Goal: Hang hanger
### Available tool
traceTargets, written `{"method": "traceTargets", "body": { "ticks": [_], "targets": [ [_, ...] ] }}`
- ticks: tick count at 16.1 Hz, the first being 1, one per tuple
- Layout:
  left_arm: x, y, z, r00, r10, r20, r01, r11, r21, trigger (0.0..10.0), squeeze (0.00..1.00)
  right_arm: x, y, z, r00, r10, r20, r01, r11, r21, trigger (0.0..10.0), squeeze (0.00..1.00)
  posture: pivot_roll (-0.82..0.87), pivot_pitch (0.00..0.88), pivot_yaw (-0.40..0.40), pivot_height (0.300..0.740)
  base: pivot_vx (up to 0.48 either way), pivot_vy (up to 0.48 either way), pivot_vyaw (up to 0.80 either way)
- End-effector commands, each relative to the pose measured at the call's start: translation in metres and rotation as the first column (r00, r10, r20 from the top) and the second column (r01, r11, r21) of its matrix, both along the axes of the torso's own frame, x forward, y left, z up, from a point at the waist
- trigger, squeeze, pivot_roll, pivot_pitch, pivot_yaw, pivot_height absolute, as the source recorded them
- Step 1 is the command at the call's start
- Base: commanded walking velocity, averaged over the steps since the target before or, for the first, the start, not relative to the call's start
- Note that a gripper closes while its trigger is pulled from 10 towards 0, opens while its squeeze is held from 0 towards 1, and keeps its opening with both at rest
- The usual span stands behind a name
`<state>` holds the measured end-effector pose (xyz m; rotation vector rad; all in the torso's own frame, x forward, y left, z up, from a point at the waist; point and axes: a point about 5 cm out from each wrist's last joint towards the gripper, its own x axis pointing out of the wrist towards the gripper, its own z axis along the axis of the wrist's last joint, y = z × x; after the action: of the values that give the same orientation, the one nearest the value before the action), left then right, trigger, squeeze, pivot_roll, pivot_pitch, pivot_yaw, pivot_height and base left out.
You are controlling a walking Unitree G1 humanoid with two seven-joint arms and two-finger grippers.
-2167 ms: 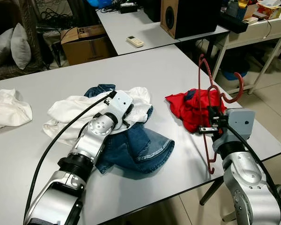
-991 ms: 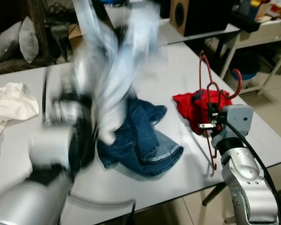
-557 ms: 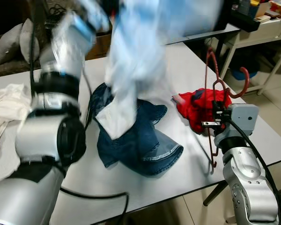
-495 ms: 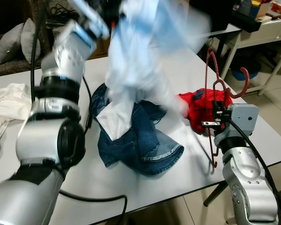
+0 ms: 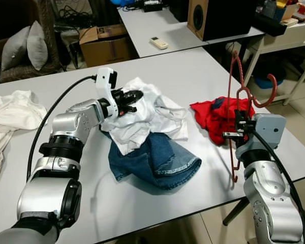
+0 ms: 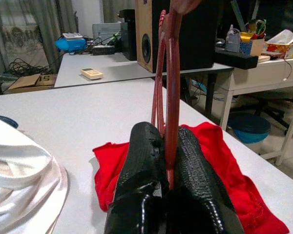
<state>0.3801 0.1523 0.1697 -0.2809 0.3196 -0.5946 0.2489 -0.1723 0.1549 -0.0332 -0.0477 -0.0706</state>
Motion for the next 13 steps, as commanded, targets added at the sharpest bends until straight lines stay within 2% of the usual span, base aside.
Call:
{"method": "traceTargets", "body": {
  "ticks": [1,2,3,4,5,6,7,9,10,11,12,13],
  "targets": [
    [0.001,0.014,-0.010,0.994,0.111,-0.023,-0.110,0.993,0.043,10.0,1.00,-0.002,0.000,-0.009,0.999,-0.004,-0.045,0.005,1.000,0.010,10.0,0.00,0.01,0.000,0.120,0.740,0.000,0.000,0.00],
    [0.004,0.027,-0.002,0.984,0.174,0.039,-0.176,0.982,0.064,10.0,1.00,-0.002,0.001,-0.009,0.999,-0.003,-0.045,0.004,1.000,0.013,10.0,0.00,0.02,0.000,0.122,0.740,0.000,0.000,0.00],
    [0.005,0.031,0.001,0.980,0.188,0.065,-0.193,0.978,0.076,10.0,1.00,-0.002,0.001,-0.009,0.999,-0.003,-0.045,0.004,1.000,0.014,10.0,0.00,0.02,0.000,0.122,0.740,0.000,0.000,0.00],
    [0.007,0.041,0.010,0.959,0.192,0.210,-0.243,0.938,0.249,10.0,1.00,-0.002,0.002,-0.010,0.999,-0.004,-0.045,0.004,1.000,0.016,10.0,0.00,0.02,0.000,0.123,0.740,0.000,0.000,0.00],
    [0.006,0.048,0.023,0.925,0.121,0.359,-0.269,0.877,0.397,10.0,1.00,-0.002,0.003,-0.010,0.999,-0.004,-0.044,0.005,1.000,0.020,10.0,0.00,0.02,0.000,0.125,0.740,0.000,0.000,0.00],
    [0.006,0.047,0.024,0.927,0.122,0.355,-0.258,0.892,0.370,10.0,1.00,-0.002,0.003,-0.010,0.999,-0.003,-0.044,0.004,1.000,0.019,10.0,0.00,0.02,0.000,0.125,0.740,0.000,0.000,0.00],
    [0.004,0.044,0.029,0.930,0.097,0.355,-0.219,0.922,0.320,10.0,1.00,-0.001,0.003,-0.010,0.999,-0.003,-0.043,0.004,1.000,0.021,10.0,0.00,0.02,0.000,0.124,0.740,0.000,0.000,0.00],
    [0.001,0.048,0.032,0.922,0.088,0.378,-0.213,0.929,0.303,10.0,1.00,0.000,0.003,-0.010,0.999,-0.003,-0.042,0.003,1.000,0.022,10.0,0.00,0.03,0.000,0.121,0.740,0.000,0.000,0.00],
    [-0.001,0.055,0.038,0.892,0.095,0.441,-0.234,0.933,0.273,10.0,1.00,0.001,0.003,-0.009,0.999,0.000,-0.040,0.001,1.000,0.021,10.0,0.00,0.03,0.000,0.117,0.740,0.000,0.000,0.00],
    [-0.001,0.055,0.038,0.892,0.095,0.441,-0.234,0.933,0.273,10.0,1.00,0.001,0.003,-0.009,0.999,0.000,-0.040,0.001,1.000,0.021,10.0,0.00,0.03,0.000,0.117,0.740,0.000,0.000,0.00],
    [-0.014,0.049,0.052,0.812,-0.077,0.579,-0.158,0.926,0.344,10.0,1.00,0.002,0.002,-0.009,0.999,0.002,-0.038,-0.001,1.000,0.019,10.0,0.00,0.03,0.000,0.115,0.740,0.000,0.000,0.00],
    [-0.025,0.041,0.053,0.767,-0.197,0.610,-0.098,0.904,0.415,10.0,1.00,0.002,0.002,-0.009,0.999,0.002,-0.038,-0.002,1.000,0.018,10.0,0.00,0.03,0.000,0.115,0.740,0.000,0.000,0.00]
  ]
}}
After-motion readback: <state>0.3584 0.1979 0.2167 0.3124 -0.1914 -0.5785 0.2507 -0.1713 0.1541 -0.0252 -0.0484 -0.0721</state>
